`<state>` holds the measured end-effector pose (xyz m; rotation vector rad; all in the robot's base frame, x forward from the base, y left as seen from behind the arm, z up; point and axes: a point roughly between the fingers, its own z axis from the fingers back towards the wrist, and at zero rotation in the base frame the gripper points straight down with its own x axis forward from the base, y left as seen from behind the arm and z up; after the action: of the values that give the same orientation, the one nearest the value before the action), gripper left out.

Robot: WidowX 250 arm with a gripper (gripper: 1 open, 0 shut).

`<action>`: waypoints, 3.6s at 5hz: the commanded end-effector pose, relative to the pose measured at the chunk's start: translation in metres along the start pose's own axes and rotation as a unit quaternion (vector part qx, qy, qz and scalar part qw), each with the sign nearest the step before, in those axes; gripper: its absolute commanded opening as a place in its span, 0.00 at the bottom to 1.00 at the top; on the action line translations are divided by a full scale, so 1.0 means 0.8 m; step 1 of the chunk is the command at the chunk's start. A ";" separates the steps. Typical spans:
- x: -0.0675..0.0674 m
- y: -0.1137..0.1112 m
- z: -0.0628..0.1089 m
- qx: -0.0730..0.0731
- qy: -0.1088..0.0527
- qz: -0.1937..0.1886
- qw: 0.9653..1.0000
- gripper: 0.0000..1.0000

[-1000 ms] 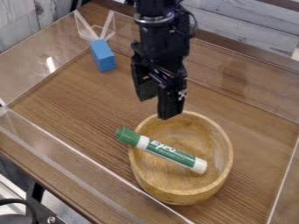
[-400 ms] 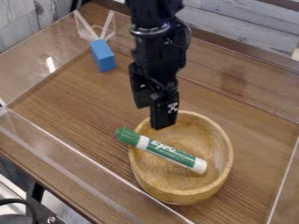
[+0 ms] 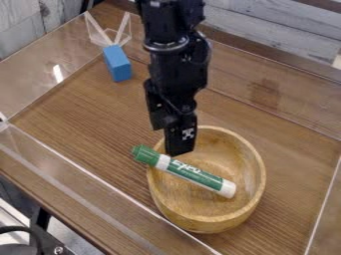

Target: Remove the green marker from inside the brown bowl and put it on the table

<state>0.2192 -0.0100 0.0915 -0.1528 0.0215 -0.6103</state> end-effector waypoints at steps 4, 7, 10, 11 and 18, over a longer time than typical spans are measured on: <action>-0.021 0.013 -0.003 0.028 -0.017 -0.038 0.999 1.00; -0.025 0.018 -0.018 0.037 -0.019 -0.061 0.997 1.00; -0.015 0.014 -0.040 0.043 -0.029 -0.088 0.995 1.00; -0.014 0.014 -0.047 0.044 -0.032 -0.093 0.994 1.00; 0.004 -0.004 -0.058 0.041 -0.067 -0.106 0.991 1.00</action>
<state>0.2122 -0.0184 0.0419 -0.1256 -0.1290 -0.8003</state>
